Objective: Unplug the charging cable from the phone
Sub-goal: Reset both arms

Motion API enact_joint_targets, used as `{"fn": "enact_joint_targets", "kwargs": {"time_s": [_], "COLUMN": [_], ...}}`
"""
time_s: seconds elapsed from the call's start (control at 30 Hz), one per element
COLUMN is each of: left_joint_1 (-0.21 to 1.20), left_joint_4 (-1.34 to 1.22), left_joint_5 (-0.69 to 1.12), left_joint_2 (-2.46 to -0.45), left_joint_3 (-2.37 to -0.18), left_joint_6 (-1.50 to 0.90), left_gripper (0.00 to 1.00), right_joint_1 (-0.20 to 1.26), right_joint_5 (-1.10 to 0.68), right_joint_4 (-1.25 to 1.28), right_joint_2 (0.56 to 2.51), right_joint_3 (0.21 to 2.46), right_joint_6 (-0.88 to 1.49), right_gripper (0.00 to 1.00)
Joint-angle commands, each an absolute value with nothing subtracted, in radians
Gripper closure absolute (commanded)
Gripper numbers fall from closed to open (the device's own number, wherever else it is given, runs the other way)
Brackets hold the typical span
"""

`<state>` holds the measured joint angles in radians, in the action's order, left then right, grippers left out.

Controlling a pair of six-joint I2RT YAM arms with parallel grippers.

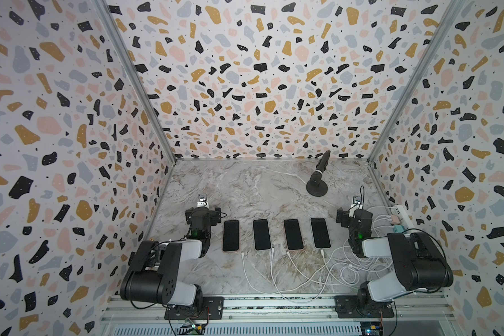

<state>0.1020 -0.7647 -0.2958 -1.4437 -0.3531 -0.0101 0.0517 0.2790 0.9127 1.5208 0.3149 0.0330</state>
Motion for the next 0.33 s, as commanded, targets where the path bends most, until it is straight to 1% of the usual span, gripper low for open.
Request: {"fn": "enact_joint_targets", "kwargs": {"time_s": [0.0, 0.3], "left_joint_1": [0.101, 0.102], "left_joint_4": [-0.807, -0.806], "left_joint_5": [-0.291, -0.288], "left_joint_2": [-1.435, -1.432], "left_joint_3": [-0.346, -0.344], "left_joint_6": [0.001, 0.001], "left_gripper": [0.00, 0.00], "right_joint_1": [0.050, 0.050], "right_joint_5": [0.274, 0.273], "right_joint_4": [0.927, 0.926], "right_joint_2": [1.509, 1.509], "right_joint_3": [0.327, 0.327], "right_joint_6": [0.024, 0.024], "right_gripper": [0.00, 0.00]}}
